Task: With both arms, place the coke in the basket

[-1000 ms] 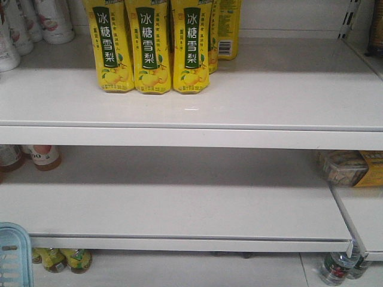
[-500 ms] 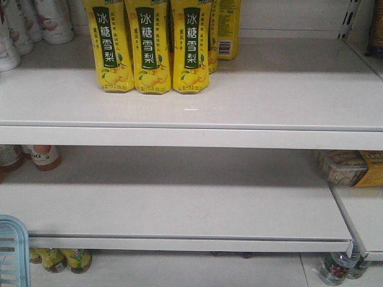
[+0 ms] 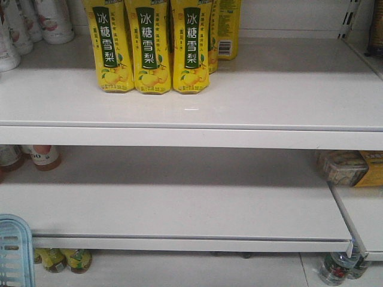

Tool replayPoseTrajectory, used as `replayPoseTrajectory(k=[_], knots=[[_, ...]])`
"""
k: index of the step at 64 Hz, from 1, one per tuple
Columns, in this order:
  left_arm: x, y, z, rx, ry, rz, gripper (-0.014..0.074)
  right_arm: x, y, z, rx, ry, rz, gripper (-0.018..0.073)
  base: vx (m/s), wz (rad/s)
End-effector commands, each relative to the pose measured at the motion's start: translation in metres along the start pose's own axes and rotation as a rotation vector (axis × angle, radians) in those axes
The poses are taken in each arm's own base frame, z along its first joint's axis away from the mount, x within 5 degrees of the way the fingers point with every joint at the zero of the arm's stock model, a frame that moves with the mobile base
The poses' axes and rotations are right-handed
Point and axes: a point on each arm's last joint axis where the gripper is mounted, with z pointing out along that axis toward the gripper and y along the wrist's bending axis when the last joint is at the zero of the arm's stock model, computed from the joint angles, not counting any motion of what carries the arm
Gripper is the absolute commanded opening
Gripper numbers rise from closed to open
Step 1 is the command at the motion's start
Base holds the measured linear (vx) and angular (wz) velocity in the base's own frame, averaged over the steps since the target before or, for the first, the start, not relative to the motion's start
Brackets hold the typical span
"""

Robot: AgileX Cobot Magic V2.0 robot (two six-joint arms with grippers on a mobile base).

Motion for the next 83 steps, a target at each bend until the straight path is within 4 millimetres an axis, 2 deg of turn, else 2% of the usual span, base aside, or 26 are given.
replayPoseTrajectory(k=[1, 14, 22, 34, 49, 59, 68, 75, 83], knots=[[-0.025, -0.007, -0.005, 0.05, -0.204, 0.047, -0.0006, -0.013, 0.002, -0.003, -0.019, -0.078, -0.017, -0.0002, 0.0, 0.0], [-0.025, -0.007, -0.005, 0.05, -0.204, 0.047, -0.0006, -0.011, 0.004, -0.002, -0.036, -0.068, 0.001, -0.0002, 0.0, 0.0], [-0.025, -0.007, -0.005, 0.05, -0.204, 0.047, -0.0006, -0.004, 0.01, 0.003, -0.1, -0.061, -0.053, -0.0002, 0.0, 0.0], [-0.025, -0.007, -0.005, 0.05, -0.204, 0.047, -0.0006, 0.009, 0.021, 0.019, -0.213, -0.224, -0.158, -0.0002, 0.0, 0.0], [-0.025, -0.007, -0.005, 0.05, -0.204, 0.047, -0.0006, 0.045, 0.005, 0.04, -0.031, -0.198, 0.086, -0.0002, 0.0, 0.0], [-0.025, -0.007, -0.005, 0.05, -0.204, 0.047, -0.0006, 0.056, -0.002, 0.036, 0.061, -0.27, 0.072, -0.0002, 0.0, 0.0], [-0.025, -0.007, -0.005, 0.05, -0.204, 0.047, -0.0006, 0.067, -0.009, 0.032, 0.151, -0.391, 0.146, -0.0002, 0.0, 0.0], [-0.024, -0.007, -0.005, 0.049, -0.201, 0.047, -0.0006, 0.068, -0.013, 0.033, 0.215, -0.418, 0.185, -0.0002, 0.0, 0.0], [-0.024, -0.006, -0.005, 0.049, -0.2, 0.047, -0.0006, 0.061, -0.013, 0.029, 0.242, -0.499, 0.101, -0.0002, 0.0, 0.0]])
